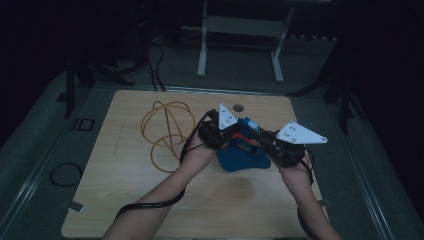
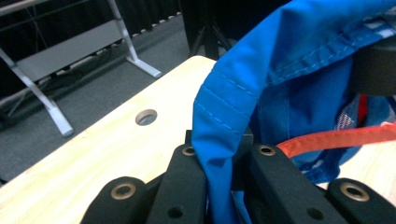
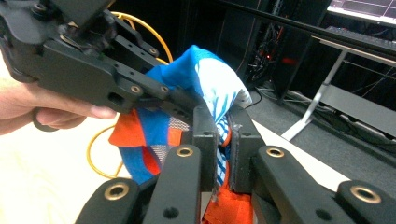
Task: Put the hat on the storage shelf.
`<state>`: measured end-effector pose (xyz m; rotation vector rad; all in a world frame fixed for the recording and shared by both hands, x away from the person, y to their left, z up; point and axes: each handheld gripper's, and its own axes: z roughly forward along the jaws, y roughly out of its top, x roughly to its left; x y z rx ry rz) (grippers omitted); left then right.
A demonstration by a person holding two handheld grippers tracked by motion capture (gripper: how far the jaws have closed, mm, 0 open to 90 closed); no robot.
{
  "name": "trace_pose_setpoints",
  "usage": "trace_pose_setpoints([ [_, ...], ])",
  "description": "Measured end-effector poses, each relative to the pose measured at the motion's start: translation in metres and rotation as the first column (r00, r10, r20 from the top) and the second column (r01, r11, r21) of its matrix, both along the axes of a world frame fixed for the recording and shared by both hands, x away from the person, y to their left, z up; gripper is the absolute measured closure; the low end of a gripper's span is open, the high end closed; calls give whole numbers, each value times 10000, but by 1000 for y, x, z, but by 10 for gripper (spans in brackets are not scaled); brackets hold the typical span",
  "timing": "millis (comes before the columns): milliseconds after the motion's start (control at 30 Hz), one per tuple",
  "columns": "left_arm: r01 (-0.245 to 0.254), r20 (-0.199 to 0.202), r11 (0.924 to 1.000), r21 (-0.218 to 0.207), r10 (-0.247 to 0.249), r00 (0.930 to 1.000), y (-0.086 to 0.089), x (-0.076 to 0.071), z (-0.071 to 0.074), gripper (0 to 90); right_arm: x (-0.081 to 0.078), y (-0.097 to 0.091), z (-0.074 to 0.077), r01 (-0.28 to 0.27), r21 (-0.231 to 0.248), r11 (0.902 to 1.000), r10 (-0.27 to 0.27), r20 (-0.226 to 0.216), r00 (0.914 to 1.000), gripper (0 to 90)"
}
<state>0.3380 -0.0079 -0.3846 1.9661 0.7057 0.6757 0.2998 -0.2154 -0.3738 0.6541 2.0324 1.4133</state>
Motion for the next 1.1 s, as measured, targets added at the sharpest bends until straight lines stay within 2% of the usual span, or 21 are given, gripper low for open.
trace_pose_setpoints([
  [67,-13,186,10000,18,13,9998,0,-2,0,893,-1,0,-1,-1,28,10000,1,-3,10000,837],
  [233,202,1056,9998,-58,-194,9942,1,-11,6,895,-7,-7,-1,-84,539,9985,92,-149,9998,818],
  [267,158,1357,9999,-21,-154,9906,0,-14,8,895,-9,-8,-1,-118,608,9981,129,-168,9998,812],
  [367,247,1758,9996,118,-264,9841,0,-18,13,895,-15,-11,2,-210,754,9969,219,-120,9997,766],
  [467,311,1903,9994,126,-329,9812,0,-20,16,895,-21,-13,4,-323,787,9964,336,-152,9993,725],
  [533,428,1976,9991,60,-432,9793,2,-20,16,895,-25,-16,4,-588,856,9946,612,-252,9978,673],
  [567,384,1974,9992,82,-392,9795,4,-20,16,895,-28,-17,5,-612,899,9941,637,-253,9976,625],
  [633,498,1902,9987,-136,-463,9806,7,-19,16,895,-34,-21,6,-711,1017,9923,742,-270,9969,511],
  [733,683,2055,9974,-230,-621,9767,11,-21,15,894,-40,-27,6,-757,1058,9915,782,-204,9967,413],
  [800,861,2135,9960,-228,-793,9737,13,-22,16,894,-39,-33,4,-756,1271,9890,802,-317,9963,370],
  [833,929,2244,9955,-176,-867,9706,16,-23,16,894,-37,-36,2,-976,1260,9872,1037,-427,9937,336],
  [933,1309,2362,9910,-292,-1204,9642,23,-24,18,893,-34,-42,-5,-951,1199,9882,1031,-621,9927,336],
  [967,1388,2318,9897,-345,-1272,9644,26,-23,19,893,-34,-43,-7,-1018,1260,9868,1107,-654,9917,337],
  [1000,1636,2156,9853,-501,-1492,9650,29,-22,20,892,-34,-45,-9,-1031,1224,9871,1121,-686,9913,337],
  [1100,1770,2125,9828,-531,-1621,9636,35,-20,19,893,-35,-45,-11,-972,920,9910,1032,-633,9926,343],
])
